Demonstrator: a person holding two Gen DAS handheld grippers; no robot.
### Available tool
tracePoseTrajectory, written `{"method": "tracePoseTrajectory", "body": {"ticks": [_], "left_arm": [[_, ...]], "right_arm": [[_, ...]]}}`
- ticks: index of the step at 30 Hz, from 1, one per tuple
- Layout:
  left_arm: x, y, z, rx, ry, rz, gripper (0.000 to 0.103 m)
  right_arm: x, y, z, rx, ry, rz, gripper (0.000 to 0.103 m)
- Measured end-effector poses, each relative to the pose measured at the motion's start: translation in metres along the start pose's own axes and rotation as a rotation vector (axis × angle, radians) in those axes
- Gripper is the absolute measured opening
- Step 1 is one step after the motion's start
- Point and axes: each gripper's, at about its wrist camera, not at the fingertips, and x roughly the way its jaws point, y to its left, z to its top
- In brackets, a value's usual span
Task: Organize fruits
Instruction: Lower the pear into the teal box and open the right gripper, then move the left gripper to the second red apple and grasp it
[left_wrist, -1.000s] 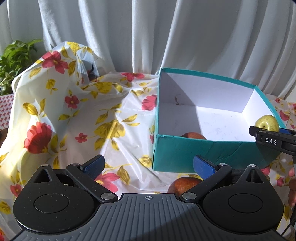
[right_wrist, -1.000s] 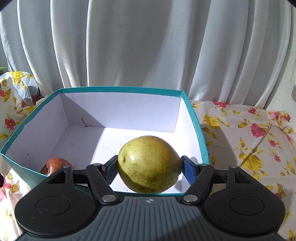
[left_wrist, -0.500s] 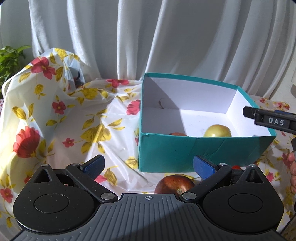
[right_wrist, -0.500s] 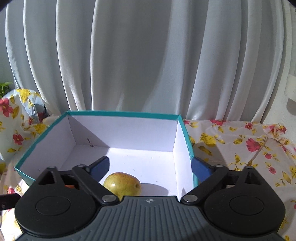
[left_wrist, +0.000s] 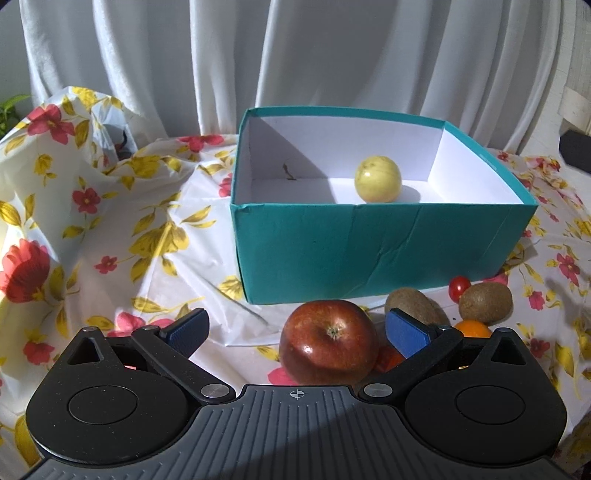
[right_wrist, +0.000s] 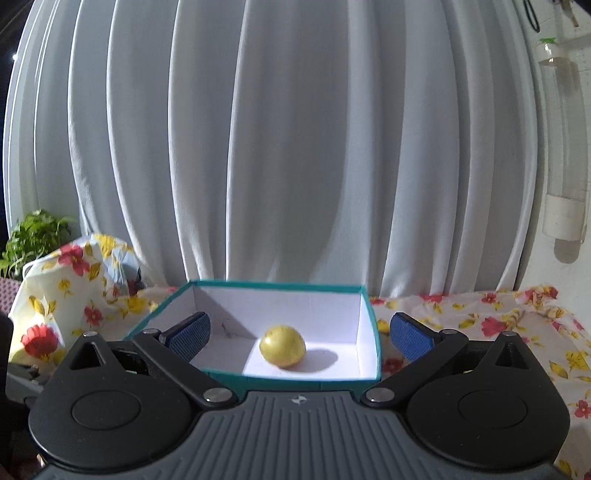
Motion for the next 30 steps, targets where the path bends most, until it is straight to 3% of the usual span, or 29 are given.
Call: {"method": "tracePoseTrajectory", "body": {"ticks": [5, 15, 26, 30], "left_arm": [[0.01, -0.012, -0.003, 0.026, 0.04, 0.02, 0.103], [0.023, -0.016, -0.002, -0.001, 0.085, 0.057, 0.103], [0.037, -0.011, -0.004, -0.057, 0.115, 0.006, 0.103], [0.044, -0.011, -0.001, -0.064, 0.131, 0.023, 0.103]], "right_arm": [[-0.008, 0.002, -0.019, 0.048, 0.071, 0.024, 0.103], [-0.019, 0.001, -0.034, 0.051, 0.092, 0.012, 0.103], [-0.014, -0.003, -0.043, 0.069, 0.135, -0.003, 0.103], [-0.012, -0.005, -0.045, 0.073, 0.142, -0.002, 0.103]]}}
